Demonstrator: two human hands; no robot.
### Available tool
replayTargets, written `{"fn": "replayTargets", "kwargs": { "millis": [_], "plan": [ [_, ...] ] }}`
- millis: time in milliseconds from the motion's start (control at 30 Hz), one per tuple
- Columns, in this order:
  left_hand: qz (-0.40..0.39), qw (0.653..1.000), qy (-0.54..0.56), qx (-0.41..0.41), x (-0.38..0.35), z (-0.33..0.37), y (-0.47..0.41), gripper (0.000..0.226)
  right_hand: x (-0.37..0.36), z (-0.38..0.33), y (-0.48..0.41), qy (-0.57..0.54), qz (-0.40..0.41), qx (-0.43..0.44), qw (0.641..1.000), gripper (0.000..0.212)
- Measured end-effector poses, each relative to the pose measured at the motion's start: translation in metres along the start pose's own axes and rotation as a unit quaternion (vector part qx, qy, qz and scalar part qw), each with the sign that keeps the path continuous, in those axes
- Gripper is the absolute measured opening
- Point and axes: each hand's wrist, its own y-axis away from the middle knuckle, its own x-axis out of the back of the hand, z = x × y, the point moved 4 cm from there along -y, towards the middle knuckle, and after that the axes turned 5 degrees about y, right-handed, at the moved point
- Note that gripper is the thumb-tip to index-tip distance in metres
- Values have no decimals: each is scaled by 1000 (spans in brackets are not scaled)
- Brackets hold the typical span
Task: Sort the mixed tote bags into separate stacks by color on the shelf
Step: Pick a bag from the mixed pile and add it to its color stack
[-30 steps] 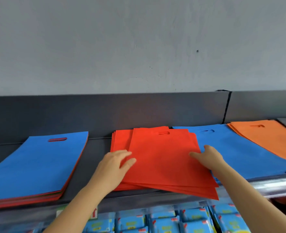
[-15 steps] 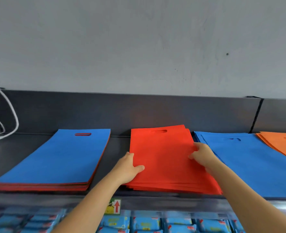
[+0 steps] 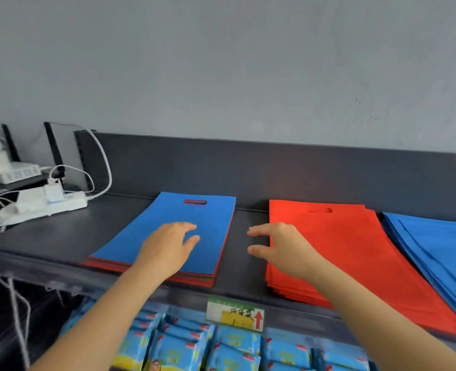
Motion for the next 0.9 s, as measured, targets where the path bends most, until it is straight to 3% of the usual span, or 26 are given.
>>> {"fn": "replayTargets", "kwargs": {
  "millis": [267, 500, 633, 900],
  "plan": [
    [-143, 989, -13, 29, 16, -96, 9, 49, -75, -51, -43, 21, -163, 11, 986, 55],
    [-201, 979, 3, 23, 17, -106, 5, 61, -77, -44, -62, 40, -105, -62, 992, 23],
    [-227, 974, 12, 0, 20, -107, 3, 48, -77, -44, -65, 41, -104, -82, 990, 41],
    [-227, 974, 20, -13, 18, -110, -1, 31, -79, -48, -66, 45, -74, -147, 985, 40]
  ]
}}
